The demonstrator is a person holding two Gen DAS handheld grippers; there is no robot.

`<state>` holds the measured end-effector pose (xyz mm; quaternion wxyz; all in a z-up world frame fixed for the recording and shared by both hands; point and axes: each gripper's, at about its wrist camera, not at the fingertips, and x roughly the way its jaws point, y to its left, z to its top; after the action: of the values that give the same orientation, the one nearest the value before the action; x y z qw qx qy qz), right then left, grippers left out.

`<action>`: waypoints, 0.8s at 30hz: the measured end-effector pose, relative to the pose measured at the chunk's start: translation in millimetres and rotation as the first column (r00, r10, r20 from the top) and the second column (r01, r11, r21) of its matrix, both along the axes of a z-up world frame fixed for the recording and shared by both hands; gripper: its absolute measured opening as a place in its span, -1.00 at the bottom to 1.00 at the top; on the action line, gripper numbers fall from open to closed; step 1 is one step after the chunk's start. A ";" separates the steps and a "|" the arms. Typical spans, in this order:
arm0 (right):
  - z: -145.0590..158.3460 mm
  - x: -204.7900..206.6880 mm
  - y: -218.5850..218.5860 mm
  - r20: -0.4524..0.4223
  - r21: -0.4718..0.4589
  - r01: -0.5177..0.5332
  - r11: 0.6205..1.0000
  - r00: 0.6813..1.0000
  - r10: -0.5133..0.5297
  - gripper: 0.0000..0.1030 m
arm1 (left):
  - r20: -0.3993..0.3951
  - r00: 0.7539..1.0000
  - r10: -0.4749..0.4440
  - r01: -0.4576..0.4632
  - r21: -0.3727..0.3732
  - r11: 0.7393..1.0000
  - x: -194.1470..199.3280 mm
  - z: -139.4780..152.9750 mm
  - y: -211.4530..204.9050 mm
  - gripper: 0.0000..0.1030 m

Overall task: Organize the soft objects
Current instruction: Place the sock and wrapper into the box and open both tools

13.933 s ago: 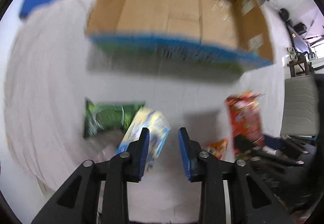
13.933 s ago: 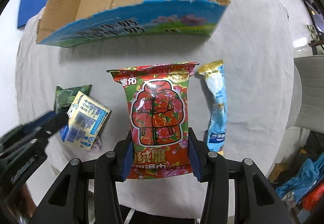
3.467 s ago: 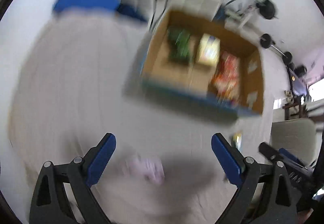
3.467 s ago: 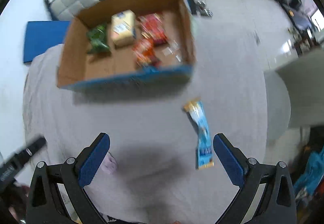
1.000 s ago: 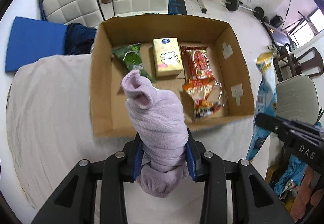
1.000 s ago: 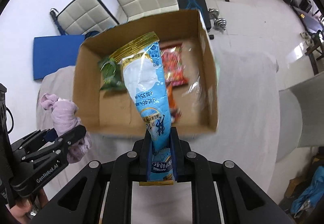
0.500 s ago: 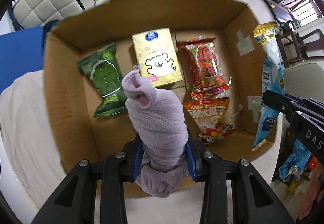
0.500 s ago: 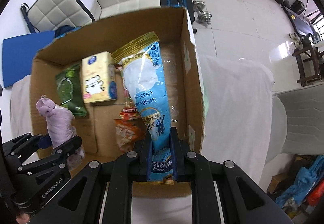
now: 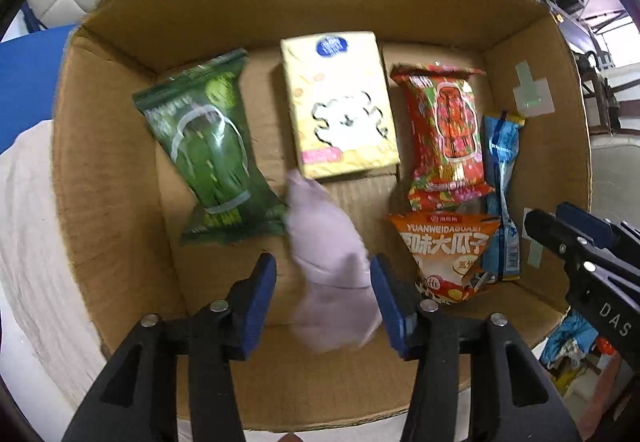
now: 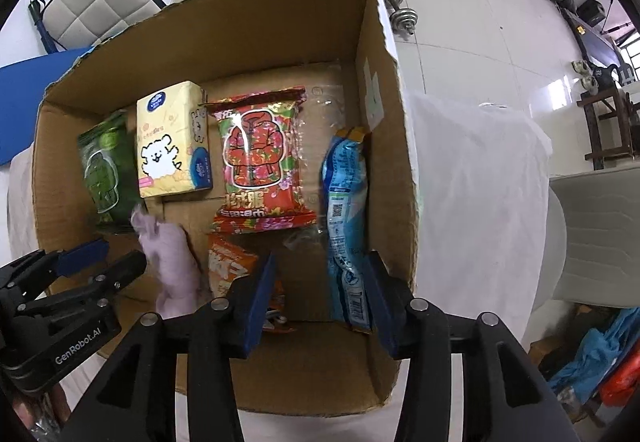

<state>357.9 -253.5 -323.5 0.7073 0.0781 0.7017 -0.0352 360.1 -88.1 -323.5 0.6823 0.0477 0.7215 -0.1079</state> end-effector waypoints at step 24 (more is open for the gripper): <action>4.7 -35.1 35.4 0.023 -0.013 -0.016 1.000 1.000 0.017 1.00 | 0.232 0.964 0.130 -0.138 0.022 0.990 -25.6 50.6 41.5 0.95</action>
<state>322.8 -218.1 -318.8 0.7163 0.0682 0.6937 -0.0328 334.5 -46.7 -272.9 0.7660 0.0240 0.6411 -0.0415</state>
